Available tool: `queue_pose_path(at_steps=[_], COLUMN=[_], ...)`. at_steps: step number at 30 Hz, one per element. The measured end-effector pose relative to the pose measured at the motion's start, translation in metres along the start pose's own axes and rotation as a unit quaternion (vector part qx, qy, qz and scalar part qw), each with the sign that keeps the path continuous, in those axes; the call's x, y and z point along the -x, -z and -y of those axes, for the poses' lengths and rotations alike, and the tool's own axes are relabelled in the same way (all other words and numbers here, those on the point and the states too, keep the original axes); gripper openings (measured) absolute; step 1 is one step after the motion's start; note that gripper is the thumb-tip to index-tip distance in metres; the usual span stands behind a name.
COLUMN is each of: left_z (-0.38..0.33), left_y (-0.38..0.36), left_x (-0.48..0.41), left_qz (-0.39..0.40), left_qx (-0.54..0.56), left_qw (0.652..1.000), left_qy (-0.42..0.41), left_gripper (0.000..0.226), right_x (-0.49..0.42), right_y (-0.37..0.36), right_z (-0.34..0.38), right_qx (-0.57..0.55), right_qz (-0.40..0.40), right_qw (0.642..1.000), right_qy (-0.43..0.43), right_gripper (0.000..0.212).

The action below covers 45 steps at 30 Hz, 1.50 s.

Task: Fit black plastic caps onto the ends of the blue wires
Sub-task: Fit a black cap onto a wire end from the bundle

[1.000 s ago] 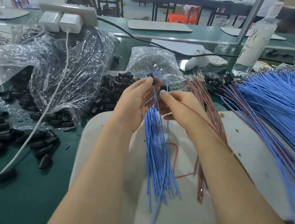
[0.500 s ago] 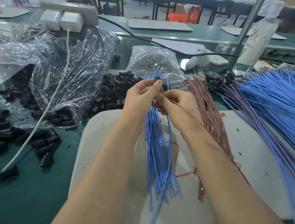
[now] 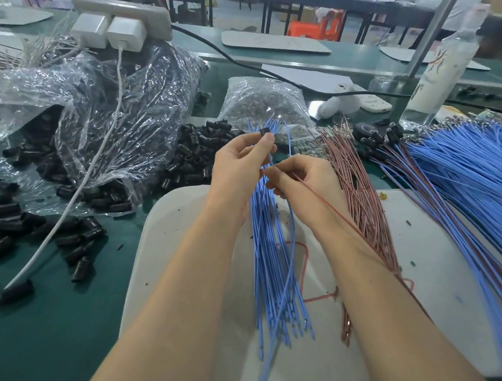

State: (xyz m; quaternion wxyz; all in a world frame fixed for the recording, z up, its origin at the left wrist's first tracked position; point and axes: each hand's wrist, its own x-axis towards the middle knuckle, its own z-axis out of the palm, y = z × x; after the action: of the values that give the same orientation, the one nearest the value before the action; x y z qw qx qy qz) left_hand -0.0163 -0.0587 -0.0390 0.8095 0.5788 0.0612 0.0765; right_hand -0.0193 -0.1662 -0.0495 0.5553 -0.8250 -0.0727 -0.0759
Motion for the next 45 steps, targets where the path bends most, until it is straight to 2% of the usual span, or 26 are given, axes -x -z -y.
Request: queue_pose_path(at_steps=[4,13,20,25,30,34,41,45], left_z=[0.001,0.0,0.0,-0.004,-0.007,-0.007,0.004,0.008], left_y=[0.0,0.0,0.002,0.006,0.011,0.01,0.002,0.002], left_x=[0.0,-0.001,-0.005,-0.008,-0.004,-0.003,0.0,-0.002], left_qz=[-0.002,-0.018,-0.041,-0.039,-0.021,0.004,0.054,0.054], left_qx=[-0.01,-0.008,0.019,0.135,0.19,0.147,0.023,-0.038], left_qw=[1.0,1.0,0.999,0.989,0.971,0.981,0.997,0.998], left_qy=[0.0,-0.005,-0.021,0.054,0.14,0.127,0.049,0.014], left_gripper=[0.007,0.022,0.012,0.015,0.016,0.013,0.006,0.012], right_x=[-0.001,0.001,0.004,0.008,0.008,0.006,0.001,0.0], right_y=[0.0,0.001,0.0,-0.004,-0.001,-0.004,-0.005,-0.006], right_z=[0.0,0.001,0.004,0.007,0.007,0.006,0.003,0.001], right_qx=[0.009,0.015,0.022,0.029,0.023,0.019,-0.073,-0.081], right_qz=[-0.012,-0.003,0.027,0.061,0.085,0.055,-0.021,-0.046], right_qw=[1.0,1.0,0.999,0.998,0.996,0.998,0.996,0.995], right_qy=[-0.003,0.003,-0.007,-0.009,-0.027,-0.035,-0.04,-0.041], right_gripper=[0.012,0.018,0.015,0.015,0.015,0.013,0.015,0.019])
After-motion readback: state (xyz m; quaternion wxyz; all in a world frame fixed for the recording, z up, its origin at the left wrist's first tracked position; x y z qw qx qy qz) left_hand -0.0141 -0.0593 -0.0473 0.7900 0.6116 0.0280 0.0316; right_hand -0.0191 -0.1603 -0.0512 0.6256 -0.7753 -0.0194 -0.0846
